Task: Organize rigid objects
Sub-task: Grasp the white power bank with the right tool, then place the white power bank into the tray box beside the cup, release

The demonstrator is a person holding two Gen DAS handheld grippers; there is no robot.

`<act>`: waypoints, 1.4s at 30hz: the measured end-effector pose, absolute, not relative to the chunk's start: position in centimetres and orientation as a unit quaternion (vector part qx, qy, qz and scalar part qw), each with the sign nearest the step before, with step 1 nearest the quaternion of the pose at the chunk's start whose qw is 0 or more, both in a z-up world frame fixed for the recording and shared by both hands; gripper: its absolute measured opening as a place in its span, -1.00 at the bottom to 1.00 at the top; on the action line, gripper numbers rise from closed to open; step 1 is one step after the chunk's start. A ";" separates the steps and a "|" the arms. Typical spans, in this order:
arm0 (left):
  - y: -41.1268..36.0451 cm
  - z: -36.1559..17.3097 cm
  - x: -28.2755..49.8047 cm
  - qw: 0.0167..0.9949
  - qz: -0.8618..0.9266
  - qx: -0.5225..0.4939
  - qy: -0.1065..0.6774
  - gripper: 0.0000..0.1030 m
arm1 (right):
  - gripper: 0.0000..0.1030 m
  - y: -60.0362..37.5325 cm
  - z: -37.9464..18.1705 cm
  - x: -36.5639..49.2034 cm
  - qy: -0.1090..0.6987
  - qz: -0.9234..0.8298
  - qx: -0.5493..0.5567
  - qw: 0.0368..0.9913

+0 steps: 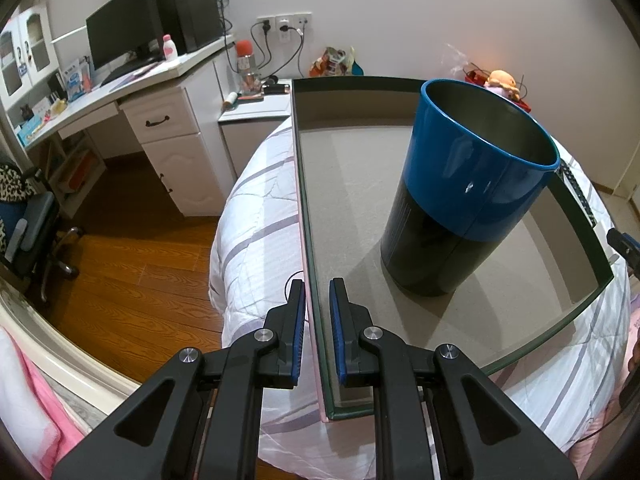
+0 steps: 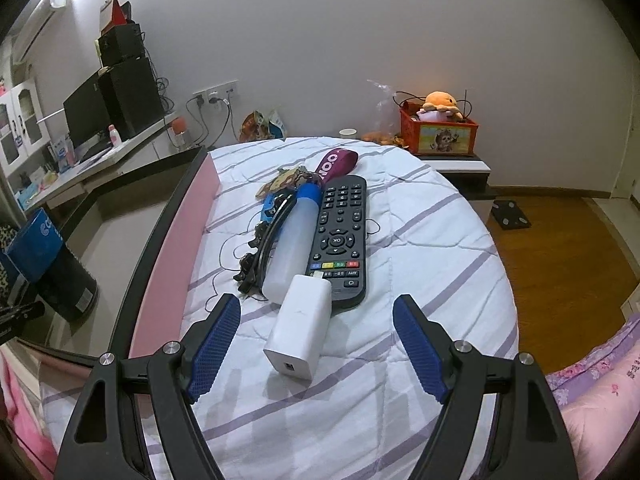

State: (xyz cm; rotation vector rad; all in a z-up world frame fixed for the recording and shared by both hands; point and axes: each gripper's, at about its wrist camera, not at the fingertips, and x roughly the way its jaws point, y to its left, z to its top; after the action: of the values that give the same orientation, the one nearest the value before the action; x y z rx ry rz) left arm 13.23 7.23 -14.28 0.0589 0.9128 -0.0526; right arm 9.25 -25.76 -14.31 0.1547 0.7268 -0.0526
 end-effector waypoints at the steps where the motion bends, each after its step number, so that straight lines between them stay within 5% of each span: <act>1: 7.3 -14.3 13.2 0.897 -0.026 0.027 0.441 -0.76 | 0.56 -25.7 -14.3 9.3 0.356 -0.027 0.075 0.931; 22: 7.4 -14.2 13.2 0.897 -0.023 0.028 0.441 -0.76 | 0.55 -25.4 -14.9 9.4 0.361 -0.035 0.074 0.929; 25: 7.4 -14.2 13.2 0.897 -0.023 0.030 0.441 -0.76 | 0.25 -25.2 -15.2 9.7 0.367 -0.030 0.067 0.927; 27: 7.4 -14.2 13.2 0.897 -0.023 0.030 0.441 -0.76 | -0.14 -25.2 -15.6 9.9 0.374 -0.023 0.069 0.924; 30: 7.4 -14.2 13.2 0.897 -0.023 0.029 0.440 -0.76 | -0.38 -25.2 -16.2 10.3 0.385 -0.013 0.069 0.920; 42: 7.4 -14.2 13.2 0.897 -0.023 0.029 0.440 -0.76 | -0.55 -24.3 -14.0 9.0 0.359 -0.016 0.034 0.933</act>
State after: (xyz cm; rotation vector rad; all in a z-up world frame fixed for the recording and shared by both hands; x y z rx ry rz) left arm 13.18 7.38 -14.18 0.0600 0.9117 -0.0485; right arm 9.05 -24.32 -14.01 0.0694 0.7347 -0.0333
